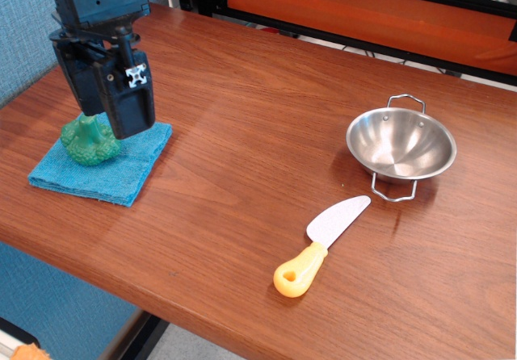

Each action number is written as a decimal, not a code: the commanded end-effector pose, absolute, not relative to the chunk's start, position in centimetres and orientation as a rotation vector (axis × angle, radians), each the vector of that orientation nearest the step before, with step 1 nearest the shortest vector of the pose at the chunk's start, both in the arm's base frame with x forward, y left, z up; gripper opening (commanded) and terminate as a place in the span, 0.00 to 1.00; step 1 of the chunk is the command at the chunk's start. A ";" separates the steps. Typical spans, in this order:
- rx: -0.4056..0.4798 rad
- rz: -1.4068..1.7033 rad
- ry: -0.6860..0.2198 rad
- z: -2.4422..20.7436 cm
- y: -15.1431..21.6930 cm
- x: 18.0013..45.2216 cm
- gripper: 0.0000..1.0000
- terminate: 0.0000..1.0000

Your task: Move the knife just behind the blue cloth

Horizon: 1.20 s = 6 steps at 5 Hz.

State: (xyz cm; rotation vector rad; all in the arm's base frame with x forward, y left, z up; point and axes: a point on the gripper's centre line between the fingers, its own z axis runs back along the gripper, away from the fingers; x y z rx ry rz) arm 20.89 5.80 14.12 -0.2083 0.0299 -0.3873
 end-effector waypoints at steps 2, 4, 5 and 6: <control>-0.152 -0.263 -0.019 13.7 3.1 20.9 1.00 0.00; -0.067 -0.028 -0.070 10.9 -2.7 22.3 1.00 0.00; -0.085 -0.006 -0.139 9.1 -4.5 23.2 1.00 0.00; -0.105 -0.019 -0.183 7.3 -6.0 24.1 1.00 0.00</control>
